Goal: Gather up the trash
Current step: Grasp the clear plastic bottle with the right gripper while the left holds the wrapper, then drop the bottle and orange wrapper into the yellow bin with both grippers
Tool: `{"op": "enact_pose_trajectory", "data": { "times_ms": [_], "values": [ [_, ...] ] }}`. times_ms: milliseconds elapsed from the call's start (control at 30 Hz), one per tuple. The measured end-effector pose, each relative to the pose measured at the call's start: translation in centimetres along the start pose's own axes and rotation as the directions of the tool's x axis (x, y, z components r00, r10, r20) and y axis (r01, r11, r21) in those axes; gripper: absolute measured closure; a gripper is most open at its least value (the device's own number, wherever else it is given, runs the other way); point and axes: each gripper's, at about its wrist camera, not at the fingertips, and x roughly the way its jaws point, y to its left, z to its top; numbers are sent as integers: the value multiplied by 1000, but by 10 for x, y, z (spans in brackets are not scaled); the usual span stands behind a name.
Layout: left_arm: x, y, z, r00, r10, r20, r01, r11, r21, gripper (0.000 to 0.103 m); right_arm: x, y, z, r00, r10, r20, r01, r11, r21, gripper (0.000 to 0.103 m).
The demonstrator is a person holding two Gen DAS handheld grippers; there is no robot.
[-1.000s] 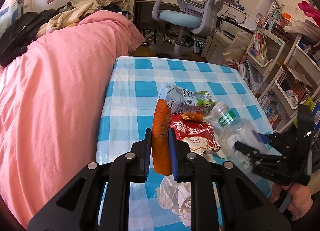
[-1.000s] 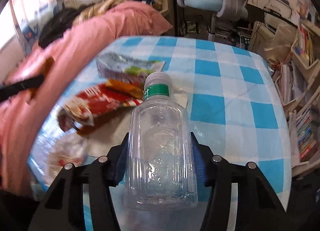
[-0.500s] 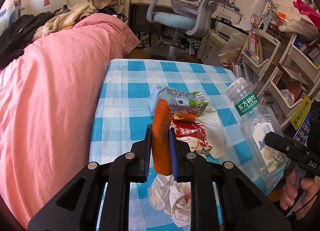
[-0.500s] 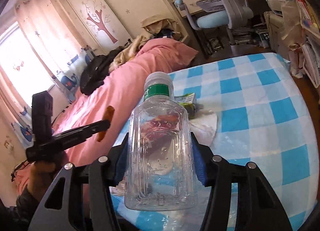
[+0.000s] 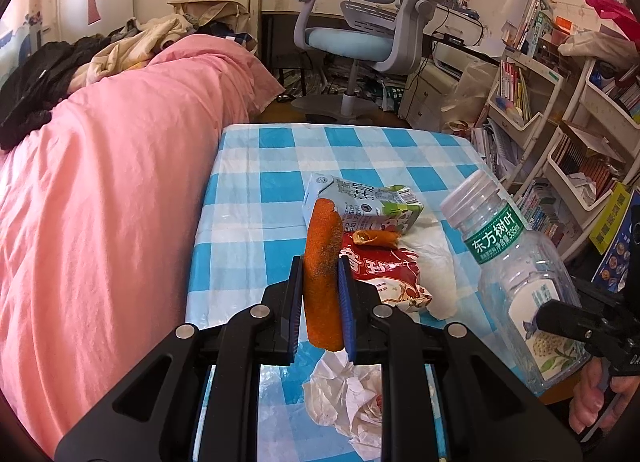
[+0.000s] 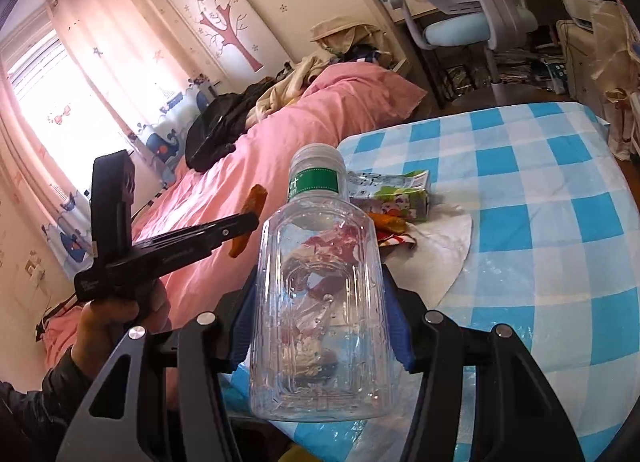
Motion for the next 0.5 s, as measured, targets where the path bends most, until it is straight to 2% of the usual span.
{"op": "enact_pose_trajectory", "data": {
  "times_ms": [500],
  "values": [
    [-2,0,0,1000,10,6,-10,1000,7,88,5,8,-7,999,34,-31,-35,999,-30,48]
  ]
}}
